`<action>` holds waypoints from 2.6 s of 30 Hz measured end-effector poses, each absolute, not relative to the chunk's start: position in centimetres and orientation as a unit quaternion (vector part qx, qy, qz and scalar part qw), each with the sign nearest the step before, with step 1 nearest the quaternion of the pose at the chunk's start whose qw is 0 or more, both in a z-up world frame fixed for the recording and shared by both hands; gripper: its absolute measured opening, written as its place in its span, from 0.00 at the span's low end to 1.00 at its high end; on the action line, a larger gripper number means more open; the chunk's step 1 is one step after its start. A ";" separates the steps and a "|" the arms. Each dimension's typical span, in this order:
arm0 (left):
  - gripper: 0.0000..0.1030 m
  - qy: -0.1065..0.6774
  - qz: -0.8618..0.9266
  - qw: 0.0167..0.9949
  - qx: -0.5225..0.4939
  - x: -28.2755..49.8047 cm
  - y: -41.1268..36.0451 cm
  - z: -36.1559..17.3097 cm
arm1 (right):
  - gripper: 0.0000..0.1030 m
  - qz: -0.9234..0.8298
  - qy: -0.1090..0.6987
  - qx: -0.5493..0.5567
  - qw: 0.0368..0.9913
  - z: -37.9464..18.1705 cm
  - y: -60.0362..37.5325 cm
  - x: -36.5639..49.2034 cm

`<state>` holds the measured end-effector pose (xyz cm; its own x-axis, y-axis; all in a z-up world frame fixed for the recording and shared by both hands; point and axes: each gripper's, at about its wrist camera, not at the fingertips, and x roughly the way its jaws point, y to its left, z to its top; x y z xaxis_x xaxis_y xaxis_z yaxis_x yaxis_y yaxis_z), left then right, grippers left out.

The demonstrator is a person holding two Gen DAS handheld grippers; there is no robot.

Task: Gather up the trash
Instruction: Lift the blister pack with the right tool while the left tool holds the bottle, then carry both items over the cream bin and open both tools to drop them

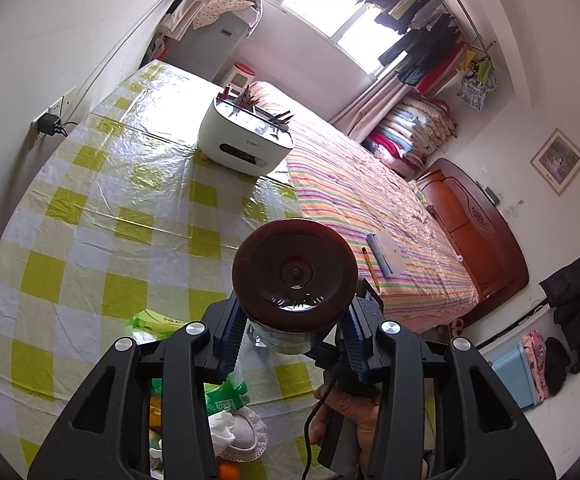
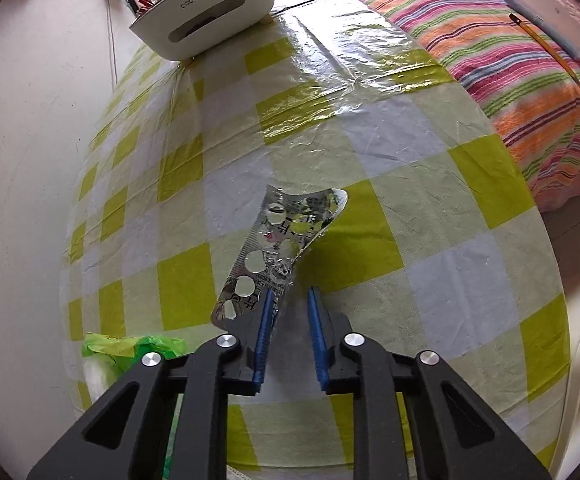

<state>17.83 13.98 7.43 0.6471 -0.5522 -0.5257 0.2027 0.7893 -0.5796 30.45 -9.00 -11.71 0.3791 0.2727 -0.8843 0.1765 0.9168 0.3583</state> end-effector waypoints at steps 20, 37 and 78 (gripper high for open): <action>0.41 0.375 -0.236 0.877 -0.187 17.7 8.8 6.3 | 0.04 0.136 0.441 0.161 0.872 -8.4 -13.3 21.5; 0.41 0.400 -0.316 0.845 -0.161 16.6 2.6 4.3 | 0.04 0.116 0.361 0.175 0.909 -5.0 -18.5 16.0; 0.41 0.416 -0.420 0.804 -0.060 12.4 -11.5 0.3 | 0.04 -0.053 0.294 0.195 0.934 -3.8 -29.7 8.7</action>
<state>12.36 -11.47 0.29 0.2999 -0.7257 -0.6192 0.6264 0.6393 -0.4459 8.68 -29.71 -3.84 0.8214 0.0158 -0.5702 0.2138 0.9182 0.3334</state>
